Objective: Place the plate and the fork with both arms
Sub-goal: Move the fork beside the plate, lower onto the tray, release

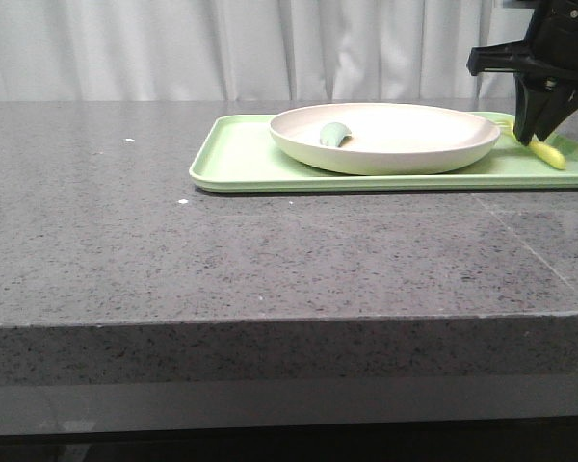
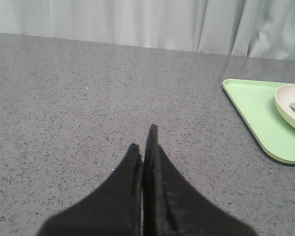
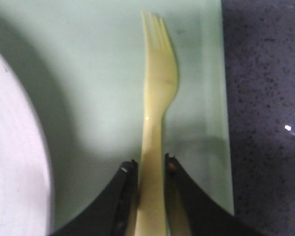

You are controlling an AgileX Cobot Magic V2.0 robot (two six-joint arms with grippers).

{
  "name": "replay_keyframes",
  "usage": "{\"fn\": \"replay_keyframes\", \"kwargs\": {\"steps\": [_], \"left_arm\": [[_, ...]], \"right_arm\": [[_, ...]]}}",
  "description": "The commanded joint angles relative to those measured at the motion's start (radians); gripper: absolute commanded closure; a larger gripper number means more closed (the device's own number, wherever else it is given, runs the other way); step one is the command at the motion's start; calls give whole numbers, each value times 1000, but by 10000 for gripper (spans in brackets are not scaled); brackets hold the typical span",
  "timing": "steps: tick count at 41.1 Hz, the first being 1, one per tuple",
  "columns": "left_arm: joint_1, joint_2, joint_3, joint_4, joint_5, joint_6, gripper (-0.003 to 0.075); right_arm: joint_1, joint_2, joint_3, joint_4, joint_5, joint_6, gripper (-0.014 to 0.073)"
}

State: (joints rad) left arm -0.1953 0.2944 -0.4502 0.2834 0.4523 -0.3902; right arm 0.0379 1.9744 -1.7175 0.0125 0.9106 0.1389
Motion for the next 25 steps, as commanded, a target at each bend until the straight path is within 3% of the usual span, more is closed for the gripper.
{"fn": "replay_keyframes", "kwargs": {"steps": [1, 7, 16, 18, 25], "left_arm": [[-8, 9, -28, 1, -76, 0, 738], [-8, 9, -28, 1, -76, 0, 738], [-8, 9, -28, 1, -76, 0, 738], [-8, 9, -28, 1, -76, 0, 738], [-8, 9, -28, 1, -76, 0, 738]], "right_arm": [[-10, -60, -30, -12, -30, -4, 338], [-15, -66, -30, -12, -27, -4, 284], [-15, -160, -33, -12, 6, -4, 298], [-15, -189, -33, -12, 15, -5, 328], [-12, -282, -32, -12, 28, -41, 576]]}}
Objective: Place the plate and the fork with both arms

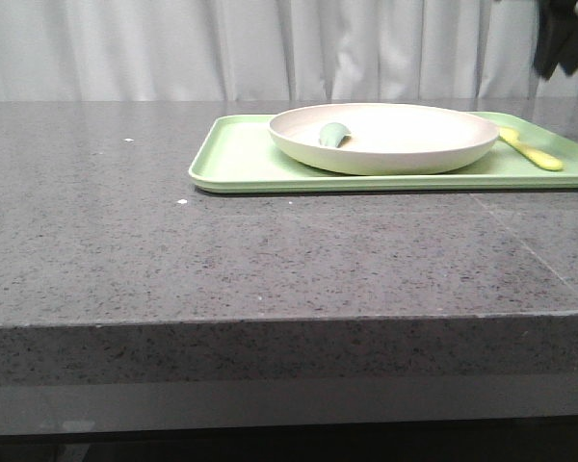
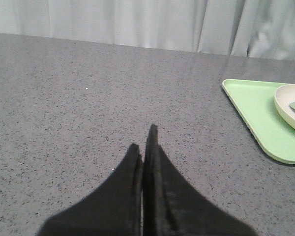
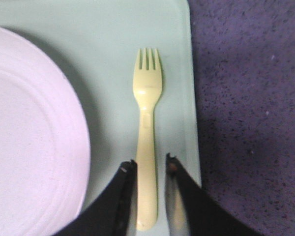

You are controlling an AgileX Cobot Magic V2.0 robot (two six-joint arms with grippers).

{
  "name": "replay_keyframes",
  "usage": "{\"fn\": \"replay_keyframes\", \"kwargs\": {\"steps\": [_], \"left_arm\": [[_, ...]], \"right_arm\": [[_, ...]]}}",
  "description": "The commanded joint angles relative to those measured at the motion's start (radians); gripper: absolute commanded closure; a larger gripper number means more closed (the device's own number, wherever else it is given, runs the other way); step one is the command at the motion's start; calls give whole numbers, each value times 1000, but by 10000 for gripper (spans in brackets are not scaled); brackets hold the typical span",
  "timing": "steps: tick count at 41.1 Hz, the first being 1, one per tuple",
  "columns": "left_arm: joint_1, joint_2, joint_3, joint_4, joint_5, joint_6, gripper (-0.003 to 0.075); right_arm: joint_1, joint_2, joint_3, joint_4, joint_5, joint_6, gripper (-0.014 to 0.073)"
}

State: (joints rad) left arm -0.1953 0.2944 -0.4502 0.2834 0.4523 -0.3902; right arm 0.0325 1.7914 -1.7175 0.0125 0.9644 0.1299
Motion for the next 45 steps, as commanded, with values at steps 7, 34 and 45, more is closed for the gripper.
{"fn": "replay_keyframes", "kwargs": {"steps": [7, 34, 45], "left_arm": [[-8, 9, -28, 1, -76, 0, 738], [-8, 9, -28, 1, -76, 0, 738], [-8, 9, -28, 1, -76, 0, 738]], "right_arm": [[-6, -183, -20, -12, -6, -47, 658], [65, -1035, 995, -4, -503, -103, 658], [65, -1484, 1328, -3, -657, -103, 661]]}}
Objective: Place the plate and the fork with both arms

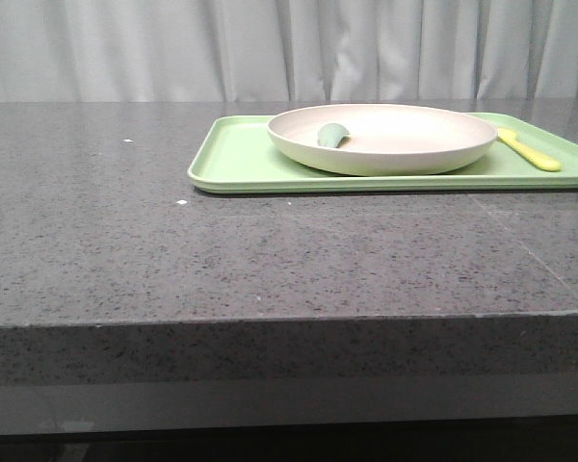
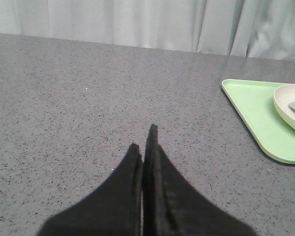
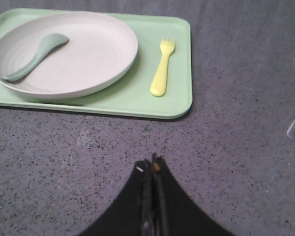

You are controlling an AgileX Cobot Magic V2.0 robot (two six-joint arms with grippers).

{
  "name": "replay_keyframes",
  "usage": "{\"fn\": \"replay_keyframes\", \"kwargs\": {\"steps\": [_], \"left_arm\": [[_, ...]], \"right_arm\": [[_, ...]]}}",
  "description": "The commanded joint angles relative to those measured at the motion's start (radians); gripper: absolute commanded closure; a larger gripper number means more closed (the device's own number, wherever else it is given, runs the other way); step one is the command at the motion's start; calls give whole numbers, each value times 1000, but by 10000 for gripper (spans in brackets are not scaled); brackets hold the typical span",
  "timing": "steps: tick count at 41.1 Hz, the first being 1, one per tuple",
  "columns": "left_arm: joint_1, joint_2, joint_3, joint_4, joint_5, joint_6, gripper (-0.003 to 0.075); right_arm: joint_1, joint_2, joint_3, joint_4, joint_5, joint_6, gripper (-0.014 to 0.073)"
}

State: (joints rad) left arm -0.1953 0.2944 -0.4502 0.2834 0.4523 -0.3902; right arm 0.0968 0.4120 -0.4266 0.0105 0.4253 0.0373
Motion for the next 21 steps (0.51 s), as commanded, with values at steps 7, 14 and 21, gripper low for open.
{"fn": "replay_keyframes", "kwargs": {"steps": [7, 14, 21], "left_arm": [[-8, 9, -28, 1, -76, 0, 738], [-8, 9, -28, 1, -76, 0, 738], [-8, 9, -28, 1, -76, 0, 738]], "right_arm": [[0, -292, 99, -1, -145, -10, 661], [0, -336, 99, -1, -145, -10, 661], [0, -336, 99, -1, -144, -10, 661]]}}
